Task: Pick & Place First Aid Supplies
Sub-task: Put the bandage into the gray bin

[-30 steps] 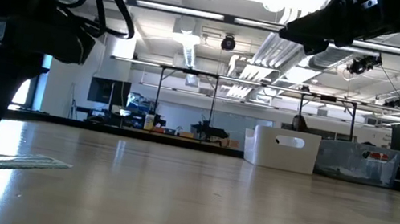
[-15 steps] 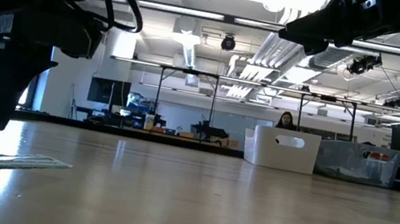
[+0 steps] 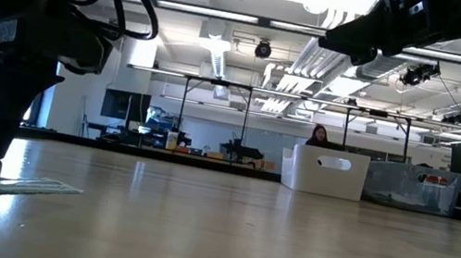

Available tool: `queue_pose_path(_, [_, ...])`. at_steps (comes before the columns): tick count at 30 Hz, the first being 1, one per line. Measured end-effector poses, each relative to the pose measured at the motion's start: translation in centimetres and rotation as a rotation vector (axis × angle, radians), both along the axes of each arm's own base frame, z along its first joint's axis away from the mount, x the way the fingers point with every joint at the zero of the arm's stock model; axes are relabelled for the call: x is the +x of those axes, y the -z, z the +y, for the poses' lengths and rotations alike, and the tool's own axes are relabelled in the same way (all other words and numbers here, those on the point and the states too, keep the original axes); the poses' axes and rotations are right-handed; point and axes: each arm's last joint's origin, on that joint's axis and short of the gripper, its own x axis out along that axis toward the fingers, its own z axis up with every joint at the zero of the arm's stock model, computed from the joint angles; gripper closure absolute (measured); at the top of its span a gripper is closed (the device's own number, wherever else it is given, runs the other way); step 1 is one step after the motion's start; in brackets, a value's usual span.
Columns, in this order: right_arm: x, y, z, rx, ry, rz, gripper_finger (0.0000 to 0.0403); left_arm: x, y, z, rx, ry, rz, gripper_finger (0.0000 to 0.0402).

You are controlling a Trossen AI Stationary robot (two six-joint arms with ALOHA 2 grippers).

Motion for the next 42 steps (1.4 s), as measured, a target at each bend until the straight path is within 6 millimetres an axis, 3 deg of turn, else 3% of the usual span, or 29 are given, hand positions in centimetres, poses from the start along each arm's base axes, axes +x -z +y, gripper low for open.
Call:
queue_pose_path(3, [0.0, 0.0, 0.0, -0.001, 0.002, -0.002, 0.0281, 0.0, 0.1, 0.0, 0.012, 0.009, -0.005, 0.0333])
queue_pose_path(8, [0.0, -0.1, 0.0, -0.024, -0.014, -0.011, 0.0281, 0.1, 0.1, 0.1, 0.066, 0.060, -0.028, 0.0391])
queue_pose_path(15, [0.3, -0.1, 0.1, -0.080, -0.083, -0.032, 0.0281, 1.0, -0.6, 1.6, 0.134, 0.189, -0.099, 0.0399])
queue_pose_path(20, [1.5, 0.9, 0.5, -0.106, -0.218, -0.043, 0.0281, 3.3, -3.8, 4.5, 0.236, 0.358, -0.337, 0.0400])
queue_pose_path(28, [3.7, 5.0, 0.8, -0.112, -0.254, 0.095, 0.0261, 7.8, -7.2, 9.4, 0.248, 0.661, -0.775, 0.0401])
queue_pose_path(35, [4.3, 6.1, 1.3, -0.250, -0.194, 0.133, 0.0215, 9.4, -5.2, 12.8, 0.148, 0.661, -0.810, 0.0401])
queue_pose_path(39, [4.4, 6.2, 1.1, -0.308, -0.195, 0.128, 0.0203, 10.4, -4.0, 13.2, 0.147, 0.678, -0.849, 0.0401])
queue_pose_path(42, [4.4, 6.6, 0.5, -0.290, -0.213, 0.147, 0.0202, 11.0, -4.6, 13.1, 0.174, 0.730, -0.960, 0.0401])
